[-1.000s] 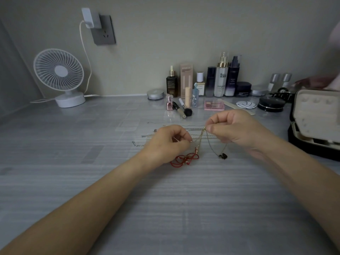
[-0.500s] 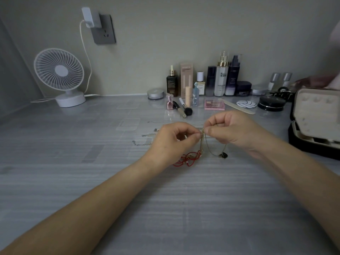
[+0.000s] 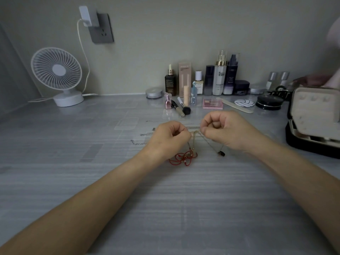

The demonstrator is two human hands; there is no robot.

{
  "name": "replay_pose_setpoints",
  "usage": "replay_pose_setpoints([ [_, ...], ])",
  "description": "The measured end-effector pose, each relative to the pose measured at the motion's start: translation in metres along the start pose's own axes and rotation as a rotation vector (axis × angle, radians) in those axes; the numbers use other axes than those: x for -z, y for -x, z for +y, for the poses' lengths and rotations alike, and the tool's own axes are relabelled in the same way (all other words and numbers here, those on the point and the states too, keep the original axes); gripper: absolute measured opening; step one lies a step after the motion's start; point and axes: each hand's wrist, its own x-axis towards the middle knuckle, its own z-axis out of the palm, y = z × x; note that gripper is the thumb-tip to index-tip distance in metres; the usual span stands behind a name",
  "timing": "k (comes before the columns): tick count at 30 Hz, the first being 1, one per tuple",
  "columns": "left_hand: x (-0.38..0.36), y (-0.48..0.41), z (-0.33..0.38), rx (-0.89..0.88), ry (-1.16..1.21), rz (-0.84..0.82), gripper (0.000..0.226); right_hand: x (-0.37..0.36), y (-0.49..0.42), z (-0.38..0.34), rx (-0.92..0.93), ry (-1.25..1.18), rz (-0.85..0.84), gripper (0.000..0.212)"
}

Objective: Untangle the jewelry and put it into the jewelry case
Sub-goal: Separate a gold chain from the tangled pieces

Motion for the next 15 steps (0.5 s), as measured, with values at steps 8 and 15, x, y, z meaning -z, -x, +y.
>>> replay_pose_setpoints([
  [8,0.01,-0.005,-0.01,0.013,-0.093,0.037,0.016,0.003,0.0,-0.002,-0.009,-0.073,-0.017,0.018],
  [15,-0.004,0.002,-0.003,-0.222,-0.031,-0.015,0.015,0.0,0.0,0.001,-0.01,-0.095,-0.031,0.019],
])
